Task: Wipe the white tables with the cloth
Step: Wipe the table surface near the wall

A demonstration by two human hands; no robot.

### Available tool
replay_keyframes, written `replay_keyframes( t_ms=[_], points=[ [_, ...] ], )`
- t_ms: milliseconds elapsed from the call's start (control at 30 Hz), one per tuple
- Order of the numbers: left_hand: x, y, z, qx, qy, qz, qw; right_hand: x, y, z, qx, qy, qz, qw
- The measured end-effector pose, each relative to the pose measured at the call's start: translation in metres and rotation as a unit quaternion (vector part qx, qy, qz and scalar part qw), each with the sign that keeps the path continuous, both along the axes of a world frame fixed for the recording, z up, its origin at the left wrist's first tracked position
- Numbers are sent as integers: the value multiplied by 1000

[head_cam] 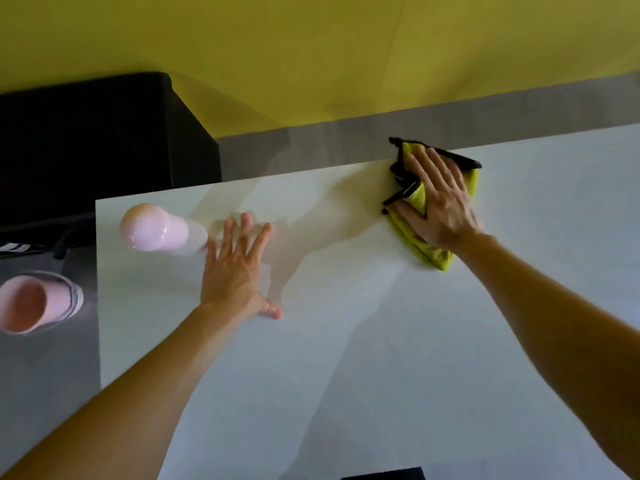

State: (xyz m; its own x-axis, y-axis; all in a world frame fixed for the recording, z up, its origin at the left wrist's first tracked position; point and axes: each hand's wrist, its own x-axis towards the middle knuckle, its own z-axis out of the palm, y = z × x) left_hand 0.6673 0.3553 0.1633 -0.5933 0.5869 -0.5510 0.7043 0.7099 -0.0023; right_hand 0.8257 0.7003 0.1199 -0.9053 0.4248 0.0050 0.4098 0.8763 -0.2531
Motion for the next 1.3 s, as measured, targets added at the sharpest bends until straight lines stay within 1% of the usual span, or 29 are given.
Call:
replay_keyframes(
  t_ms=[67,100,167,200,233,267,333,367,400,433,467,533,600,633,667,700,767,800,867,900,933,967,1000,1033,1067,1133,1167,1233,1300],
  points=[
    [0,-1,-2,6,3,0,1000,3,9,6,-23,-44,-20,999],
    [0,-1,-3,10,1,0,1000,-4,0,7,-35,-48,-55,997],
    [0,-1,-4,13,2,0,1000,-21,-34,3,-34,-29,-131,990],
    [-1,-1,-3,12,2,2,1000,-32,-57,0,-30,-12,-146,989],
    [-1,-1,-3,12,1,4,1000,-42,-84,-2,-27,6,-134,991],
    [-1,0,-2,11,1,6,1000,-51,-115,-4,-27,12,-92,995],
    [-1,3,1,0,4,8,1000,-58,-169,-4,-27,3,51,998],
    [0,4,2,-4,5,8,1000,-56,-179,-4,-30,11,112,993],
    [0,5,3,-6,4,10,1000,-52,-174,-6,-35,29,150,988],
    [0,5,3,-4,3,11,1000,-47,-157,-8,-36,55,158,985],
    [0,4,3,0,1,9,1000,-40,-132,-11,-32,75,133,988],
    [-2,1,2,5,-1,1,1000,-25,-62,-14,-10,95,-1,995],
    [-3,-3,-2,11,7,-1,1000,-10,0,-8,7,46,-146,988],
    [-3,-4,-3,14,12,-1,1000,-10,12,-5,12,25,-190,981],
    [-3,-4,-4,15,13,-2,1000,-14,11,-5,14,17,-209,978],
    [-3,-4,-5,15,12,-1,1000,-22,-4,-6,15,14,-203,979],
    [-3,-3,-4,15,10,3,1000,-44,-67,-3,12,34,-142,989],
    [-3,-2,-3,13,9,5,1000,-57,-105,-4,0,49,-78,996],
    [-2,-1,-2,3,11,9,1000,-75,-170,0,-18,20,79,996],
    [-1,0,-1,-3,14,13,1000,-77,-183,2,-21,5,137,990],
    [-1,0,-1,-4,16,15,1000,-76,-178,0,-25,10,171,985],
    [-1,0,-1,-2,11,14,1000,-72,-159,-4,-30,30,178,983],
    [-1,-1,-1,4,4,10,1000,-64,-133,-9,-29,51,159,985],
    [-3,-2,-2,11,1,8,1000,-53,-99,-13,-14,65,113,991],
    [-4,-2,-2,18,0,9,1000,-40,-62,-13,0,64,46,997],
    [-3,-4,-3,23,-3,9,1000,-9,3,-8,11,22,-89,996],
    [-3,-4,-5,26,1,8,1000,-1,20,-4,14,11,-134,991],
    [-4,-4,-6,28,4,5,1000,-8,9,-4,11,10,-177,984],
    [-3,-4,-5,24,-2,8,1000,-23,-51,-5,-1,27,-179,984]
  ],
)
